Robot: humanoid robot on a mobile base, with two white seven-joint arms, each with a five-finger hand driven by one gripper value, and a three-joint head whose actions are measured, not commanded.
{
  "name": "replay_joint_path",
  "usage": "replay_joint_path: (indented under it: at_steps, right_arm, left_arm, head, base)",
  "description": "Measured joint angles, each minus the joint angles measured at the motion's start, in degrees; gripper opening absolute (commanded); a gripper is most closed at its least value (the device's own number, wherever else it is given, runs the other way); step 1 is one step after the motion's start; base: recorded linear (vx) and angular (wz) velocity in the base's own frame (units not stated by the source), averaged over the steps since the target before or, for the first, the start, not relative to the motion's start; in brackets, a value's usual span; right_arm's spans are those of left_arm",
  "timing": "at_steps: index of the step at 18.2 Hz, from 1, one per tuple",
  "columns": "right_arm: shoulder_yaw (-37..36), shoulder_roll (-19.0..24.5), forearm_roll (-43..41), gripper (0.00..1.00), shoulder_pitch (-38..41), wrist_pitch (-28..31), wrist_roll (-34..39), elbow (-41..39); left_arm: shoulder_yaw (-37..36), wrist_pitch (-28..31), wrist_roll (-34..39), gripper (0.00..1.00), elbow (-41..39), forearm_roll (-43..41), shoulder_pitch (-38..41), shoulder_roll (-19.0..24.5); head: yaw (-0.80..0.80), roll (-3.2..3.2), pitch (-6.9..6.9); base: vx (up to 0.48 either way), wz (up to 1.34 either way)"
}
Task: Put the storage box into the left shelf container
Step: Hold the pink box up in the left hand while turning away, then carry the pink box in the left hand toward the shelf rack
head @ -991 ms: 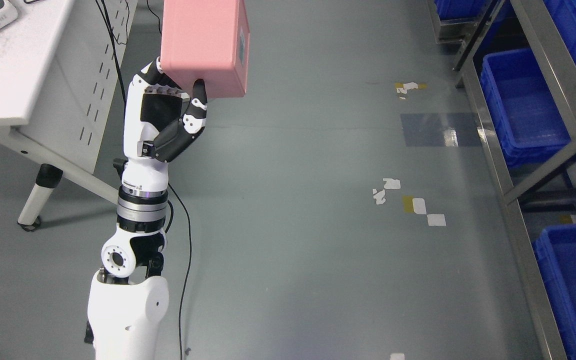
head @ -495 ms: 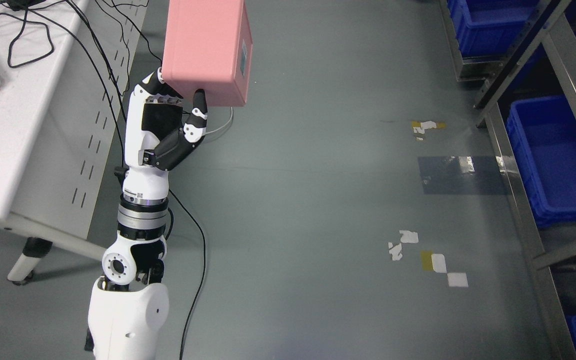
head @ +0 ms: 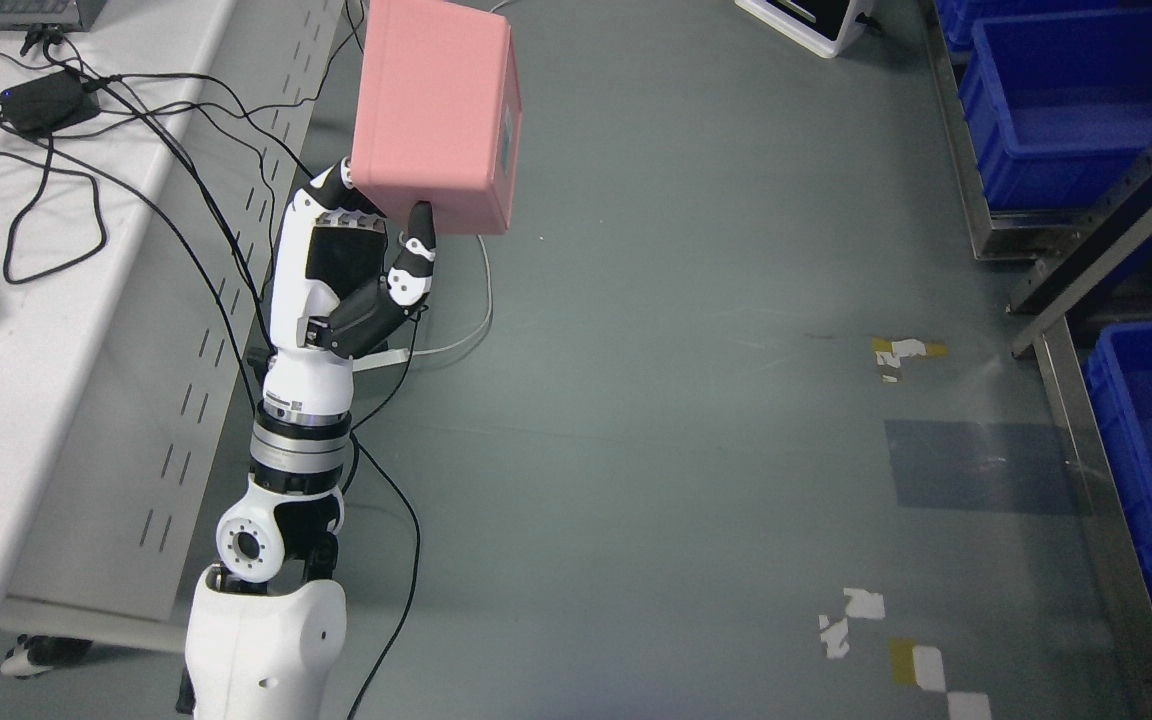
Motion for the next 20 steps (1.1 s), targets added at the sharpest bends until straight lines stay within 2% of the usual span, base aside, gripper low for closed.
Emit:
replay_joint_path:
  at_steps: [17, 20]
  right_arm:
    - [0.00, 0.00, 0.00, 1.00, 0.00, 0.06, -0.38, 0.00]
    - [0.00, 0.00, 0.00, 1.00, 0.00, 0.15, -0.42, 0.00]
  left_arm:
    - [-3.55, -2.06, -6.59, 0.04, 1.84, -0.28, 7.86, 0.00]
    - [-4.22, -2.08, -7.25, 0.04, 2.45, -0.32, 8.72, 0.00]
  head:
    - [0.00, 0.00, 0.00]
    - [0.00, 0.00, 0.00]
  base:
    - [0.379, -0.08]
    - [0.336, -0.66]
